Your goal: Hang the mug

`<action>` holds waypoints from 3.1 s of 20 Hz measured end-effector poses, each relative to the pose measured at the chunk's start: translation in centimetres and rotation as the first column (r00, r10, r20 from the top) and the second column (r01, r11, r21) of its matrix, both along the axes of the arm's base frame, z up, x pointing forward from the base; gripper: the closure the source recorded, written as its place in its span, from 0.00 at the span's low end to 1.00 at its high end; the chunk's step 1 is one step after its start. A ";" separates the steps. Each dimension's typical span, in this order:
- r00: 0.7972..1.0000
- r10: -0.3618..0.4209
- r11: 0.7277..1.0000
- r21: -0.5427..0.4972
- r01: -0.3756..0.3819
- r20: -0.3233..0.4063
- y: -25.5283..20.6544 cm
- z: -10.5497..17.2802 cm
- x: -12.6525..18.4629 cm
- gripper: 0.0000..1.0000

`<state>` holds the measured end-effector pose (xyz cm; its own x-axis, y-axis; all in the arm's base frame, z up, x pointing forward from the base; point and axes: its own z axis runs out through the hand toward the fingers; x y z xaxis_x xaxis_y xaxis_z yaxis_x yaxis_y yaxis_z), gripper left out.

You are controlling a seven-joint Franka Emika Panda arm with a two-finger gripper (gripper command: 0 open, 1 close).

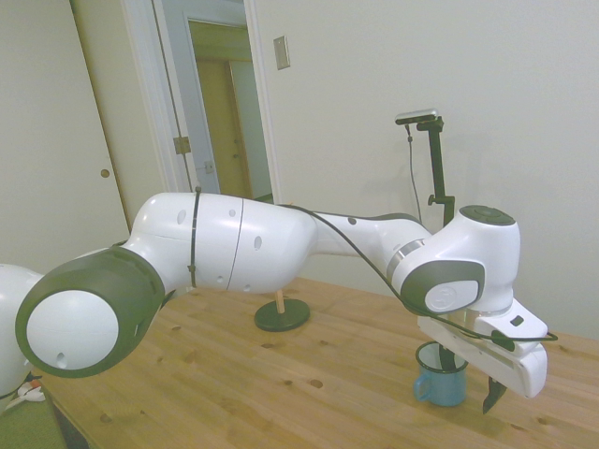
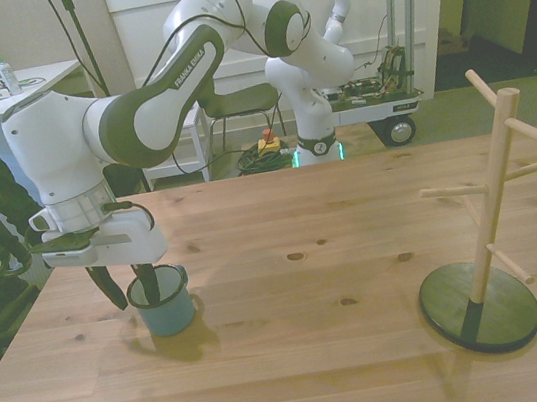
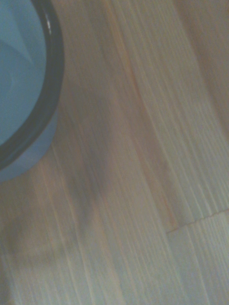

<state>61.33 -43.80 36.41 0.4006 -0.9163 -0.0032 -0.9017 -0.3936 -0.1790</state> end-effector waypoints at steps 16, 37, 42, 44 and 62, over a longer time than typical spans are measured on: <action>1.000 0.000 1.000 -0.020 0.000 0.014 -1.0 0.0 -1.7 1.00; 0.983 0.108 0.989 -0.118 -0.090 0.149 8.7 19.9 -4.0 1.00; 0.979 0.120 0.988 -0.120 -0.101 0.163 12.2 23.4 -2.8 1.00; 0.977 0.124 0.988 -0.117 -0.105 0.171 13.6 24.8 -2.1 1.00; 0.984 0.133 0.983 -0.145 -0.116 0.116 22.8 24.4 5.4 1.00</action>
<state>66.75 -21.00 60.80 0.5011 -0.8473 0.1759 -0.8179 -0.5301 -0.2234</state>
